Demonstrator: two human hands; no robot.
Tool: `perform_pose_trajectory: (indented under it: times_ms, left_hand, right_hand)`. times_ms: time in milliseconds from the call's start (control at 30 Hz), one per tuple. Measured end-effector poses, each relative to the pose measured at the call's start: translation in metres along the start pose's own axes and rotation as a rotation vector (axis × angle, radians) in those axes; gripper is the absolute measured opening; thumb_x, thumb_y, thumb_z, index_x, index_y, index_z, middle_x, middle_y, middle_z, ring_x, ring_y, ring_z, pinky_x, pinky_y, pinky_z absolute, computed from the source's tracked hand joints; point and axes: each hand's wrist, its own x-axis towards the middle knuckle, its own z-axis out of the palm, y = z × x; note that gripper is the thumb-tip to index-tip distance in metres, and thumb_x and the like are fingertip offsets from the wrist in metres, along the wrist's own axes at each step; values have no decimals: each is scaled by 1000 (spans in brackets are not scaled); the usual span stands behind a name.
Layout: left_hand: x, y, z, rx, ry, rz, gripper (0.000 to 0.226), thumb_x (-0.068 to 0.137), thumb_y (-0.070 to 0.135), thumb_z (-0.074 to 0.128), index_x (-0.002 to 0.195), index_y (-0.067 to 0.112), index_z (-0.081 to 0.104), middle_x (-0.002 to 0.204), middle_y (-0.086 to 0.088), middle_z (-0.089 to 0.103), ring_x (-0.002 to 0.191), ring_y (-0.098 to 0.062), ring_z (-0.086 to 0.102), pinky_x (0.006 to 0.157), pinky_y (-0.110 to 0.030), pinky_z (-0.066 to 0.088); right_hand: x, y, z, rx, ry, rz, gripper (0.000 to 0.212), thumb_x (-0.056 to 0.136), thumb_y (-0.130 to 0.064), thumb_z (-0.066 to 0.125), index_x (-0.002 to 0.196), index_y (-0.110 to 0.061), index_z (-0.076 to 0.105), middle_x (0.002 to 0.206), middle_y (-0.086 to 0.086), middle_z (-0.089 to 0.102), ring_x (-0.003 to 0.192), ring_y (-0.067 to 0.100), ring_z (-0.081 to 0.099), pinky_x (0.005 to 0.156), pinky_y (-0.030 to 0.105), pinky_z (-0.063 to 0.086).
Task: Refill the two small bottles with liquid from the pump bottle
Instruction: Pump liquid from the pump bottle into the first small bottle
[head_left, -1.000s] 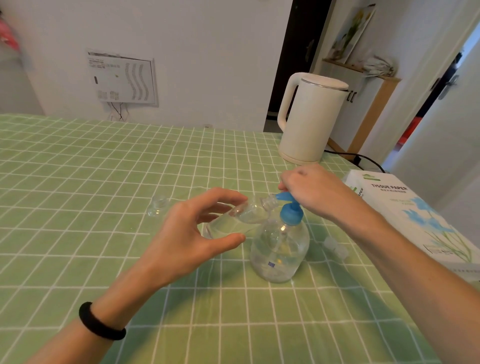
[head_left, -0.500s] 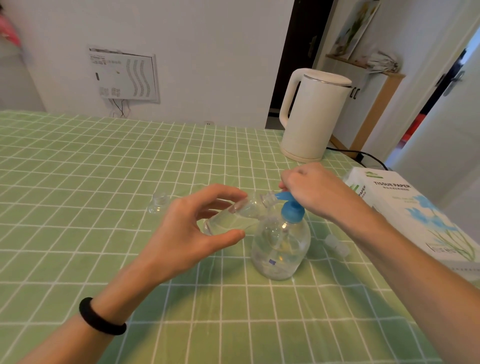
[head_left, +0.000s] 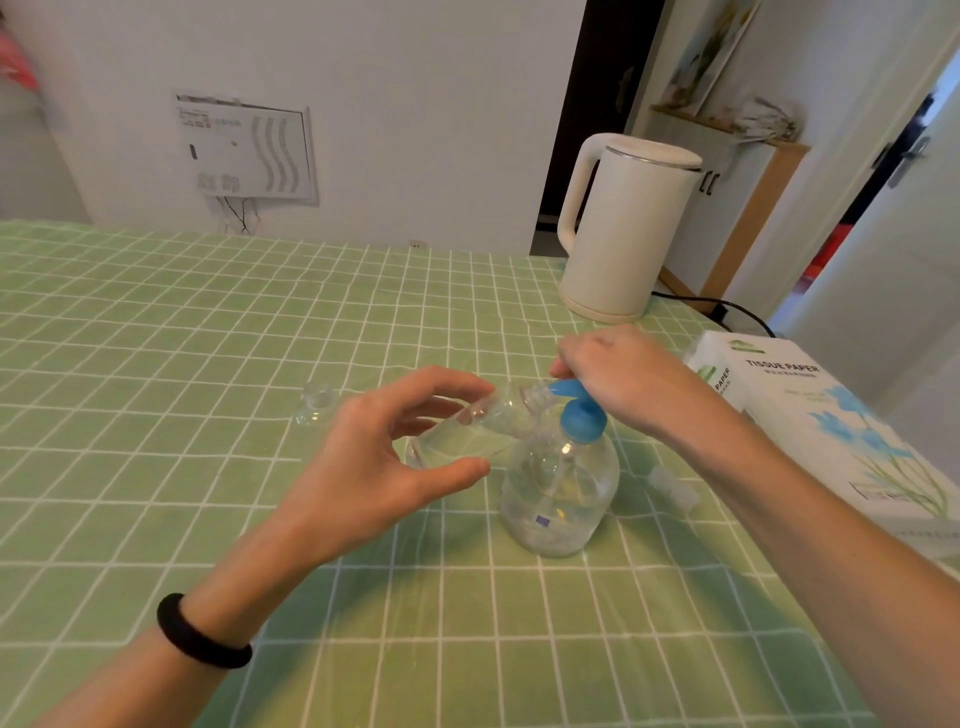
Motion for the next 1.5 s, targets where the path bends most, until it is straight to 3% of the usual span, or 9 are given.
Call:
perform_pose_trajectory:
  times_ms: [133, 200, 300, 433, 733, 900, 1133, 1300, 1500]
  left_hand:
    - [0, -1, 1, 18, -9, 9, 51, 76, 33, 85, 125, 33, 69, 124, 22, 73, 113, -7, 74, 100, -32, 59]
    - [0, -1, 1, 9, -8, 9, 51, 76, 35, 84, 125, 31, 69, 124, 21, 73, 112, -7, 74, 99, -29, 59]
    - [0, -2, -1, 4, -5, 4, 52, 77, 32, 86, 126, 30, 69, 125, 20, 73, 113, -9, 73, 99, -30, 59]
    - [-1, -5, -1, 33, -8, -16, 54, 78, 14, 93, 125, 29, 70, 124, 19, 74, 113, -10, 74, 99, -35, 59]
    - [0, -4, -2, 16, -3, -7, 51, 78, 37, 83, 127, 33, 69, 126, 21, 73, 115, -9, 73, 100, -34, 60]
    - [0, -4, -2, 0, -3, -6, 51, 78, 36, 83, 126, 31, 69, 125, 20, 73, 114, -9, 73, 99, -31, 59]
    - [0, -3, -2, 31, -5, -9, 55, 78, 18, 93, 126, 32, 70, 125, 22, 73, 114, -8, 73, 100, -33, 59]
    - [1, -2, -1, 16, -15, -1, 52, 78, 32, 86, 127, 32, 69, 126, 21, 72, 114, -8, 73, 100, -30, 59]
    - [-1, -3, -3, 41, -4, -4, 53, 79, 21, 92, 126, 33, 69, 125, 21, 73, 114, -7, 72, 100, -31, 58]
  right_hand:
    - [3, -1, -5, -27, 55, -63, 39, 93, -32, 47, 80, -1, 67, 78, 15, 69, 79, 39, 63, 74, 39, 52]
    - [4, 1, -3, 28, 34, -26, 39, 93, -29, 46, 94, -5, 76, 102, 13, 76, 99, 35, 68, 88, 45, 54]
    - [1, 2, 3, 41, -22, 18, 35, 96, -27, 46, 96, -15, 79, 110, 4, 74, 104, 21, 64, 88, 41, 48]
    - [-1, 1, 4, 27, -31, 19, 43, 92, -28, 43, 109, -1, 72, 117, 16, 73, 115, 37, 63, 102, 51, 48]
    - [1, -4, -2, 16, 11, -29, 56, 81, -35, 41, 113, 1, 69, 119, 20, 71, 115, 41, 63, 102, 60, 50]
    - [1, 4, 8, 57, -4, 7, 45, 88, -31, 43, 108, -2, 71, 115, 15, 73, 113, 37, 63, 100, 48, 49]
    - [0, 0, -1, 21, 18, -7, 45, 93, -31, 43, 112, 0, 71, 117, 18, 73, 113, 39, 65, 99, 54, 51]
    - [3, 3, 0, 40, 42, -3, 43, 91, -30, 45, 108, -3, 74, 114, 14, 74, 112, 36, 64, 98, 50, 50]
    - [-1, 4, 5, 27, 22, 8, 44, 93, -32, 43, 108, -3, 73, 115, 16, 74, 112, 37, 65, 100, 50, 50]
